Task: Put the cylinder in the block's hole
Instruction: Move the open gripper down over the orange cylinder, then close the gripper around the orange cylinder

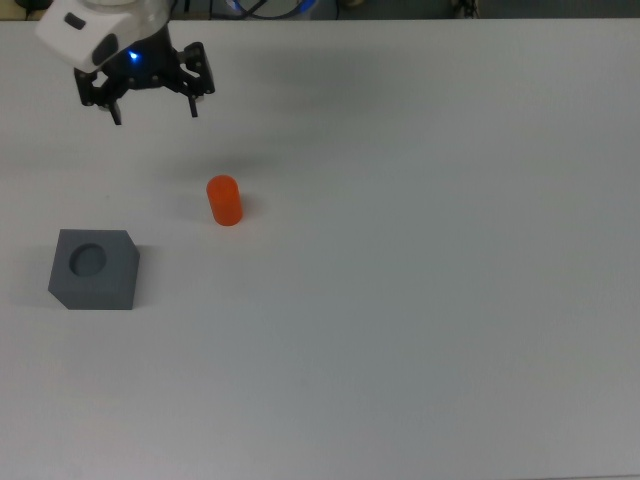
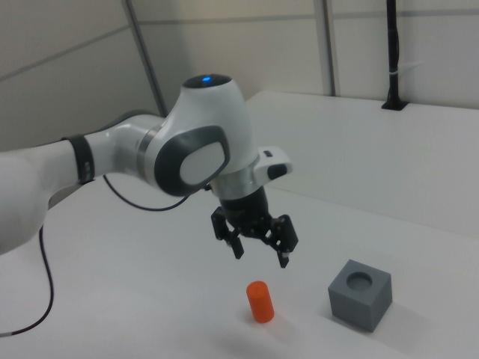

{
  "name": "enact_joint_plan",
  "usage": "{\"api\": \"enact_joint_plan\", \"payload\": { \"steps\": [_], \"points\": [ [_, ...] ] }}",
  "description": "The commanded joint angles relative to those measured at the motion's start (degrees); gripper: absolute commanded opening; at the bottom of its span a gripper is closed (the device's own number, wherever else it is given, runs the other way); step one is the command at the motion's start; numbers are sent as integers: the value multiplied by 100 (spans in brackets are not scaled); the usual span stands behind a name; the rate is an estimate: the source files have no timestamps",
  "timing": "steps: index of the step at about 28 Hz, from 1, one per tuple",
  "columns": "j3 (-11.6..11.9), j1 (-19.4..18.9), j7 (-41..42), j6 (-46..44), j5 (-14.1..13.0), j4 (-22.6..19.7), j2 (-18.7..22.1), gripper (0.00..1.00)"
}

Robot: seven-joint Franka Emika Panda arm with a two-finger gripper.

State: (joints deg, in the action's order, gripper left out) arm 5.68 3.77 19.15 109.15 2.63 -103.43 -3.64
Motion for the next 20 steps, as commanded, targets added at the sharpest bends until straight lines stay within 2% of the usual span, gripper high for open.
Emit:
{"api": "enact_joint_plan", "payload": {
  "steps": [1,6,11,20],
  "points": [
    [12,-175,71,624,-78,-800,399,100],
    [-6,-325,71,1142,-79,-1020,171,100],
    [-76,-421,62,1590,-96,-1030,-267,100],
    [-216,-421,53,1916,-87,-1003,-655,100]
  ]
}}
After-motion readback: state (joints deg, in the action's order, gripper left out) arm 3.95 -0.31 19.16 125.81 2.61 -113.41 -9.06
